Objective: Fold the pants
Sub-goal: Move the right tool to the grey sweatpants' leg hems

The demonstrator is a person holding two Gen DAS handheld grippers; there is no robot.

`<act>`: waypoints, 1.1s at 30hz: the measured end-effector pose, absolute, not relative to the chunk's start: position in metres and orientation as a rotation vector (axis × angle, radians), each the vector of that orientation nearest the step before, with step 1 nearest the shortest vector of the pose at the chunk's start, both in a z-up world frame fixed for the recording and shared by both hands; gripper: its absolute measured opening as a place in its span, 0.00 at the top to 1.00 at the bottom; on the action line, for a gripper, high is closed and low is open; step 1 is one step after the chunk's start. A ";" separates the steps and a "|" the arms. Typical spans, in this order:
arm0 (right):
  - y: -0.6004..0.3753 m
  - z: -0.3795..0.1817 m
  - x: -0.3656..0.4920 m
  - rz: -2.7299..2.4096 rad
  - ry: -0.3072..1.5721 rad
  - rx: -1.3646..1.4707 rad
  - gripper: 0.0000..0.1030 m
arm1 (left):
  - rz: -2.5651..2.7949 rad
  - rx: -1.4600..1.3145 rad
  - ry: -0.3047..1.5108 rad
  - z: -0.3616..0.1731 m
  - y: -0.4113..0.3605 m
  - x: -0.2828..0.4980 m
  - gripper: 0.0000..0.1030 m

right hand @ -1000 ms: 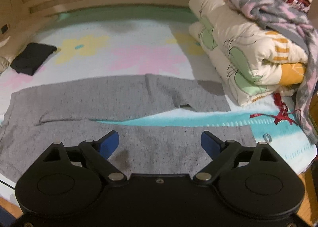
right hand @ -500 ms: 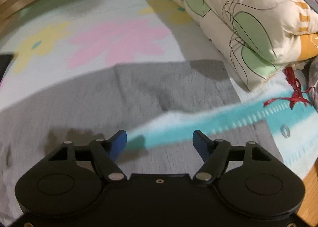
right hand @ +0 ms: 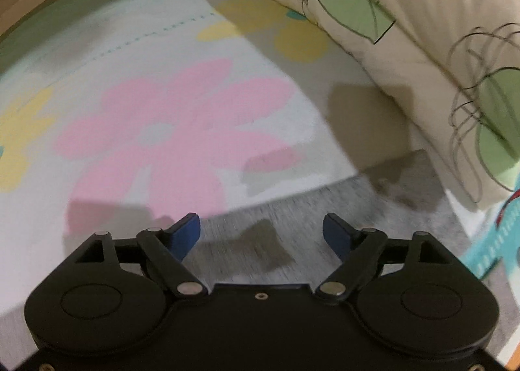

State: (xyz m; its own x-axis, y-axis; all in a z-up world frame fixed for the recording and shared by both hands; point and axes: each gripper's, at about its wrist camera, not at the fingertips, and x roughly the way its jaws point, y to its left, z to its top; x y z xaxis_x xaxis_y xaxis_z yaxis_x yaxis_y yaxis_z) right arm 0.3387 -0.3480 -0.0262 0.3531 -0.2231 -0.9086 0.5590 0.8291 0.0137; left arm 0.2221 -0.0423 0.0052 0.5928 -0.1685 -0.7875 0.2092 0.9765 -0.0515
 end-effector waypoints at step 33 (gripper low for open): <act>-0.381 -0.039 0.323 -0.546 1.144 0.470 0.06 | -0.140 0.023 0.973 -0.014 -0.058 0.241 0.57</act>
